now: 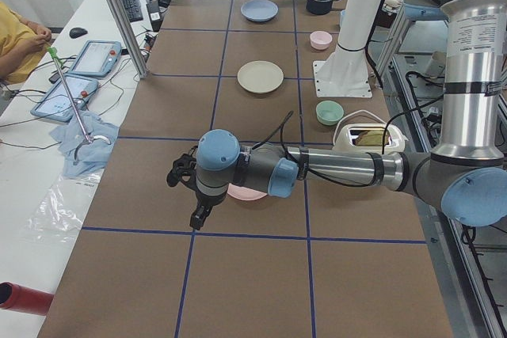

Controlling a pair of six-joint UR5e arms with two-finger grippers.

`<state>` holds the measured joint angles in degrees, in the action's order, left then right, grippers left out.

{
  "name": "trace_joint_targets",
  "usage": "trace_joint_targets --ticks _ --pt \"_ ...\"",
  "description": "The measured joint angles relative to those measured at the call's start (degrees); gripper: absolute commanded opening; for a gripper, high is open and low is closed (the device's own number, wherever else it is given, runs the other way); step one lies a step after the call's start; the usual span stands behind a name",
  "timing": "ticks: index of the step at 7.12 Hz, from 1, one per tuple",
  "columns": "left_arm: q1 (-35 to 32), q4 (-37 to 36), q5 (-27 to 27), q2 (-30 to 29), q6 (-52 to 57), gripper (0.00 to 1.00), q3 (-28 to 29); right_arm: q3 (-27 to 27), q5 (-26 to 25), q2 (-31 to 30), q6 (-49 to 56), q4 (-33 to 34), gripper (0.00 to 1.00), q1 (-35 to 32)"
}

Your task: Stack three plates with pink and blue

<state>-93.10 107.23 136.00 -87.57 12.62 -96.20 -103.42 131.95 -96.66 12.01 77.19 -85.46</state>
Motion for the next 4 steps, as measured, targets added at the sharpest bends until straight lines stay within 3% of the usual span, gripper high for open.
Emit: trace_joint_targets --ticks 1,4 --pt "0.0 7.6 0.0 -0.5 -0.4 1.0 0.8 0.3 0.0 1.0 -0.7 -2.4 1.0 0.0" --pt "0.8 21.1 0.6 -3.3 -3.9 1.0 7.4 1.6 1.5 5.1 -10.1 -4.2 1.0 0.4"
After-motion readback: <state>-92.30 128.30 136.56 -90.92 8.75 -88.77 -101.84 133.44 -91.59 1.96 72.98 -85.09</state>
